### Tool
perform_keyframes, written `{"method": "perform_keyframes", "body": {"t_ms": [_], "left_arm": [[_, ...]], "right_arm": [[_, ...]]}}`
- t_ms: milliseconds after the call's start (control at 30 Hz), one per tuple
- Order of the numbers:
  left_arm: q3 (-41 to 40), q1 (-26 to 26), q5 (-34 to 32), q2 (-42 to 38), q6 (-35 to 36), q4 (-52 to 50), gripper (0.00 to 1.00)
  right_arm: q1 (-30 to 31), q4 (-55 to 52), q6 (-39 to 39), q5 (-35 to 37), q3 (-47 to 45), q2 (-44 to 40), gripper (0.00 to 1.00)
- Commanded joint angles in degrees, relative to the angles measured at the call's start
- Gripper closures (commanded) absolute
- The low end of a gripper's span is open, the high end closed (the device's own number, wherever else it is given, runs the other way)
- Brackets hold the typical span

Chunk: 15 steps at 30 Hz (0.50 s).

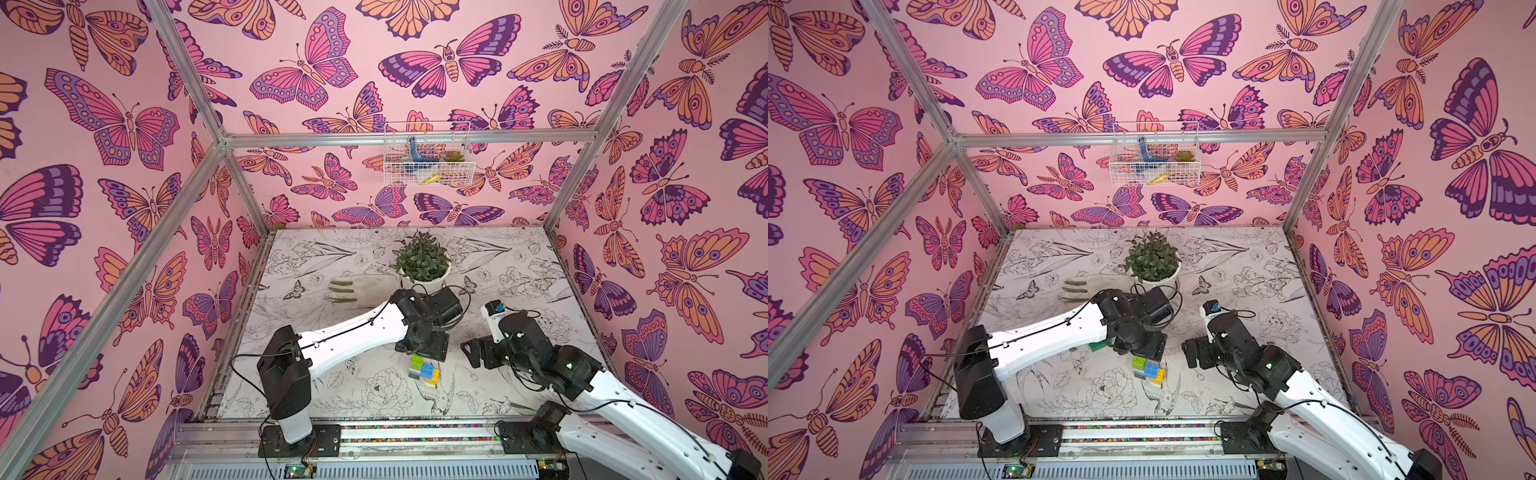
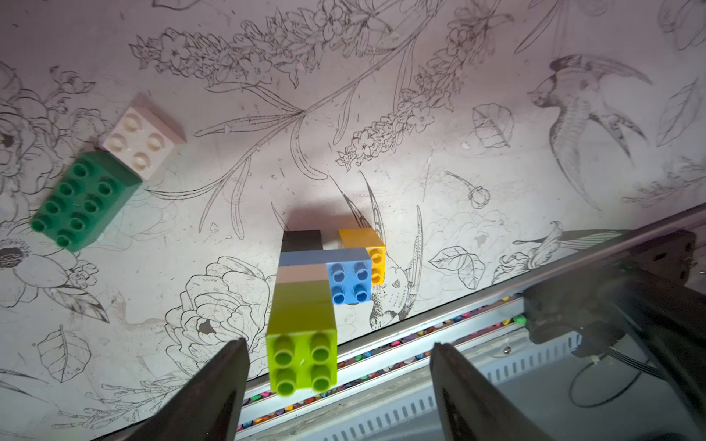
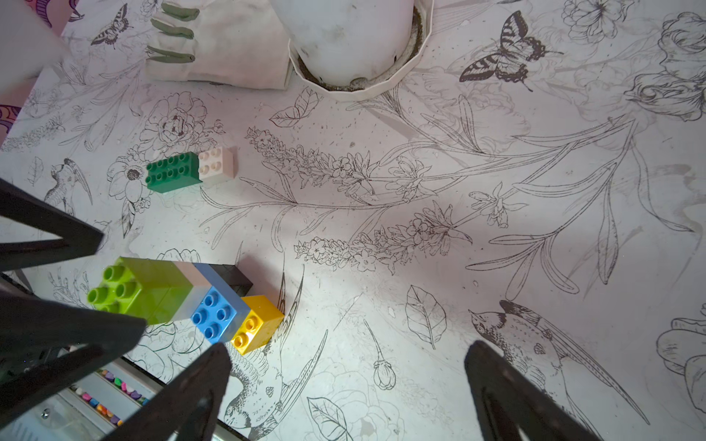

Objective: Assemble a giraffe with lego
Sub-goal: Assemble the lego brick with the lego brick.

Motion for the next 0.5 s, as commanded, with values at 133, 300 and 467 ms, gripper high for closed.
{"method": "perform_keyframes", "body": {"t_ms": [133, 300, 467], "left_arm": [[-10.4, 8.02, -3.35, -11.32, -1.28, -5.86, 0.19], [-21.2, 18.42, -0.91, -14.2, 2.38, -0.94, 0.2], [-26.86, 25.41, 1.28, -12.46, 1.89, 6.1, 0.21]], "right_arm": [[-0.37, 0.88, -1.99, -0.6, 3.7, 2.83, 0.01], [-0.37, 0.08, -4.24, -1.86, 5.83, 5.27, 0.01], [-0.37, 0.41, -3.93, -1.77, 5.69, 4.78, 0.01]]}}
